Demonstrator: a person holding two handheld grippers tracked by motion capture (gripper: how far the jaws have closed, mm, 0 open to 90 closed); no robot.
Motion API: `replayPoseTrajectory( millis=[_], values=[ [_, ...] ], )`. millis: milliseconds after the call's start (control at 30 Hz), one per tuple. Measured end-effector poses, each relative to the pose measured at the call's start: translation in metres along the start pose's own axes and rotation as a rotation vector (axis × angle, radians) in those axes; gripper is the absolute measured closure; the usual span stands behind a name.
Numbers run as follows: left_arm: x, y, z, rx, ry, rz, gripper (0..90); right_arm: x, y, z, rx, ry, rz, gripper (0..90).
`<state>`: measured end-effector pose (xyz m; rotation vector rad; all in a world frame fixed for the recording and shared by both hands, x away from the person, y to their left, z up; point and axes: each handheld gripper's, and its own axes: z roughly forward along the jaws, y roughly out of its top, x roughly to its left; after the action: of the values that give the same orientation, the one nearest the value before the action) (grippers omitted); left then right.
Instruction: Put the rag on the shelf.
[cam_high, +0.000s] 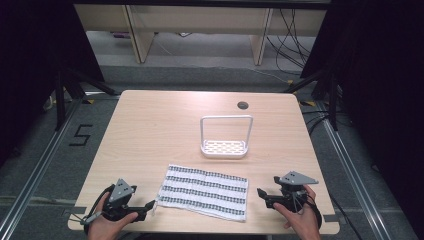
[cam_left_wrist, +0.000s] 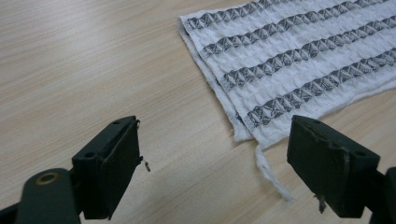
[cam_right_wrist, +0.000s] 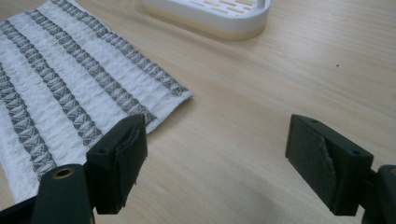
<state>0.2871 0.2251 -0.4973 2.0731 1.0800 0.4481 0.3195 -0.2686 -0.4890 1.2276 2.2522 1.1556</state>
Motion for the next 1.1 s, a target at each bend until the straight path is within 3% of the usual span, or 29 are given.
replayPoseTrajectory(
  millis=[233,267,367,400,433,467,533,667,800,900,1033,1100],
  values=[
    [-0.002,0.002,0.004,-0.012,-0.011,0.01,16.6,0.004,0.001,-0.001,0.018,-0.008,-0.004,22.8],
    [-0.003,0.005,0.006,0.0,-0.021,0.021,16.7,0.006,0.001,-0.001,0.018,0.021,-0.004,22.9],
    [-0.006,0.008,0.007,-0.012,-0.022,0.013,16.8,0.01,-0.001,-0.002,0.015,0.006,0.017,23.0],
    [-0.008,0.012,0.009,-0.007,-0.035,0.035,17.0,0.012,-0.002,-0.004,0.021,0.012,0.007,23.7],
    [-0.008,0.012,0.009,-0.007,-0.035,0.035,17.3,0.016,-0.003,-0.005,0.018,0.016,0.03,23.7],
    [-0.01,0.015,0.011,-0.011,-0.057,0.045,17.4,0.016,-0.004,-0.007,0.015,0.014,0.002,24.0],
    [-0.011,0.017,0.012,-0.013,-0.059,0.038,17.5,0.02,-0.005,-0.01,0.014,0.018,0.013,24.6],
    [-0.016,0.03,0.019,-0.016,-0.099,0.056,17.5,0.03,-0.006,-0.015,0.0,0.028,-0.009,25.9],
    [-0.02,0.042,0.026,-0.009,-0.123,0.095,18.3,0.039,-0.007,-0.018,0.008,0.038,-0.027,28.0],
    [-0.025,0.05,0.033,-0.003,-0.141,0.101,19.0,0.047,-0.007,-0.018,0.022,0.041,-0.042,28.3],
    [-0.033,0.066,0.046,0.005,-0.175,0.141,20.3,0.056,-0.008,-0.017,0.038,0.059,-0.09,30.6],
    [-0.037,0.072,0.051,0.006,-0.192,0.149,20.3,0.061,-0.01,-0.016,0.056,0.075,-0.062,31.3]
  ],
)
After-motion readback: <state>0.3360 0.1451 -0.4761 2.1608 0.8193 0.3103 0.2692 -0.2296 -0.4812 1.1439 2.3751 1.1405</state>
